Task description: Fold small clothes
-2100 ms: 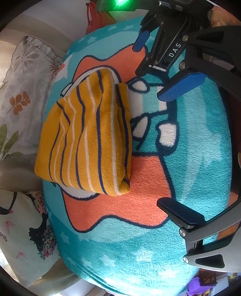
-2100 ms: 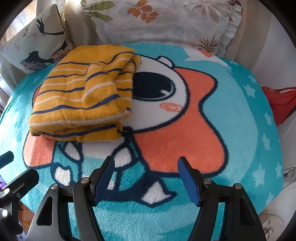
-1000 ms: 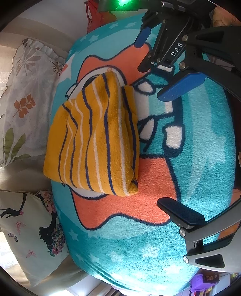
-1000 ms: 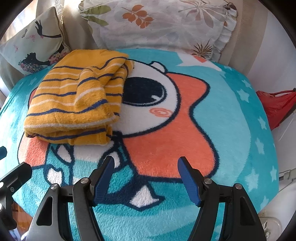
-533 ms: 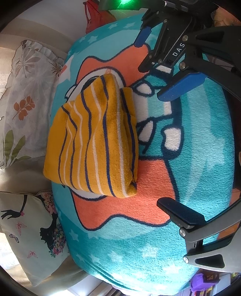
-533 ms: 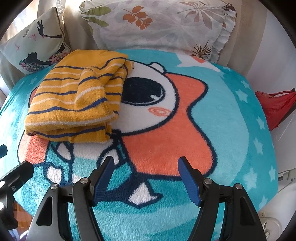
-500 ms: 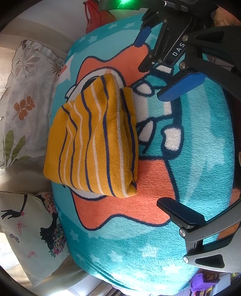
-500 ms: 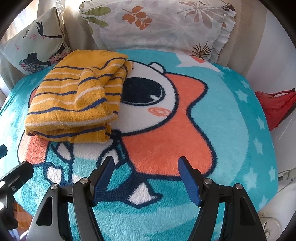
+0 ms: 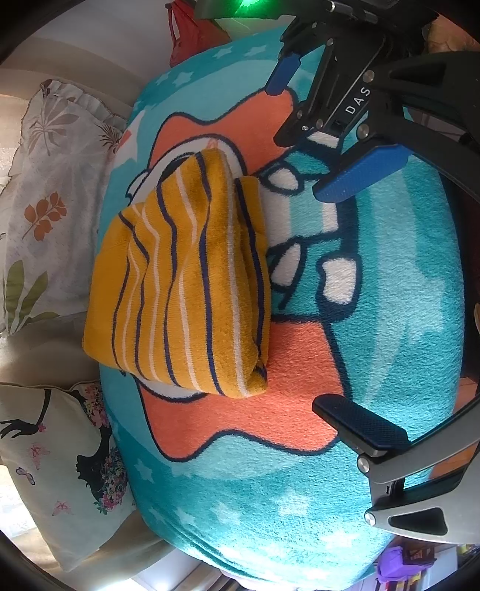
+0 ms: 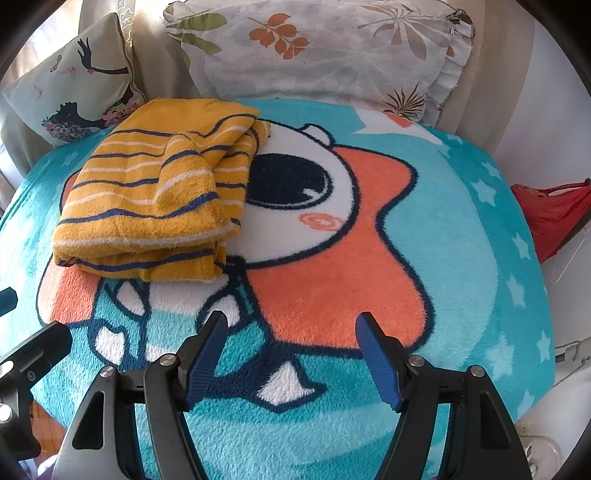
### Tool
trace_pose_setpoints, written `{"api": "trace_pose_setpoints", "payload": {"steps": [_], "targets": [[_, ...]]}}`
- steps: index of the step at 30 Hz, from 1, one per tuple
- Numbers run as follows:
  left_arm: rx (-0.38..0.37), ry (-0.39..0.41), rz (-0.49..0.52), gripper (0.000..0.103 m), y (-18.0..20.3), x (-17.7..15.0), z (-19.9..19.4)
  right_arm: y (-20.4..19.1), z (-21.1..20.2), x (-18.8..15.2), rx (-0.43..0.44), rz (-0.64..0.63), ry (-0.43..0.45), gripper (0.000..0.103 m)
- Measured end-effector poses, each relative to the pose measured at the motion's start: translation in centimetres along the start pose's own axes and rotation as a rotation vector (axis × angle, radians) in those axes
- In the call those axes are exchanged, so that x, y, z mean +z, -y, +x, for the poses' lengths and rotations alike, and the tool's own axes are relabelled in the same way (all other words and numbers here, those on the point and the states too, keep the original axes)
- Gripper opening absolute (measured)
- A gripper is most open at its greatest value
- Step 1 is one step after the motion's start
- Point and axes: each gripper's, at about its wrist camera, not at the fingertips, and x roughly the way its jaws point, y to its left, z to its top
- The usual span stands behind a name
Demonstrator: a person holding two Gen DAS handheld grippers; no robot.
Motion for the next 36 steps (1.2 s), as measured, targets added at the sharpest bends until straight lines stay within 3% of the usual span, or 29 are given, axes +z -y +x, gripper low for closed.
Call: {"api": "trace_pose_setpoints", "payload": {"steps": [29,36], "targets": [[0.009,0.014,0.025,0.103,0.5,0.5,0.2,0.0,0.4,0.4,0.013,0.001,0.009,0.076],[0.073,0.047,0.048,0.103,0.8,0.8,-0.8,-0.1,0.5,0.7,0.016,0.004,0.011,0.076]]}}
